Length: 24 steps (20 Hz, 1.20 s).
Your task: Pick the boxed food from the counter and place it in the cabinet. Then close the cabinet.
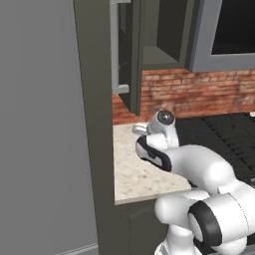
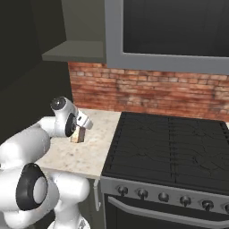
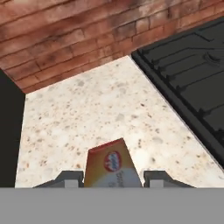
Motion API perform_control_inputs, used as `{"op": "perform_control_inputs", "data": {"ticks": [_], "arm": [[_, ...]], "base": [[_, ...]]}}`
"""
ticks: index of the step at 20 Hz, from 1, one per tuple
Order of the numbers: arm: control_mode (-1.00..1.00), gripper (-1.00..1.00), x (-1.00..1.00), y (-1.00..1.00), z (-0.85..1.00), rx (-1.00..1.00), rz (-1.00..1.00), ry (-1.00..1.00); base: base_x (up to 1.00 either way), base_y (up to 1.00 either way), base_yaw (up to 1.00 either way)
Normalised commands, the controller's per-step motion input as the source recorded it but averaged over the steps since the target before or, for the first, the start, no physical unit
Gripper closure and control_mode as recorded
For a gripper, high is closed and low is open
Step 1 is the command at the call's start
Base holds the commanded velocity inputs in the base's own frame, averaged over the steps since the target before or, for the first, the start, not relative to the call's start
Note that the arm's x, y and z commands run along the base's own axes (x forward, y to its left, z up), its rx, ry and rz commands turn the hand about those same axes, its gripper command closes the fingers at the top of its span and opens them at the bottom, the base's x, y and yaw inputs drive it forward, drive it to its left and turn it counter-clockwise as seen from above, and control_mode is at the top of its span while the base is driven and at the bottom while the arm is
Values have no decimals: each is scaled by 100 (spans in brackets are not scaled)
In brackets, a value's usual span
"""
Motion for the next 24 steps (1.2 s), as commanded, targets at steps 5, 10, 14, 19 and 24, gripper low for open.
{"op": "perform_control_inputs", "data": {"ticks": [5, 10, 14, 19, 24], "arm": [[-100, 100, -69, -51, 95, 26, 2, -50], [-100, 100, -23, -32, 100, 15, 6, -27], [-100, 100, -1, -3, 100, 0, 9, -15], [-100, 100, -8, 0, 100, -3, 3, -3], [-100, 100, -32, 0, 99, -10, 0, -8]], "base": [[0, 0, 0], [0, 0, 0], [0, 0, 0], [0, 0, 0], [0, 0, 0]]}}
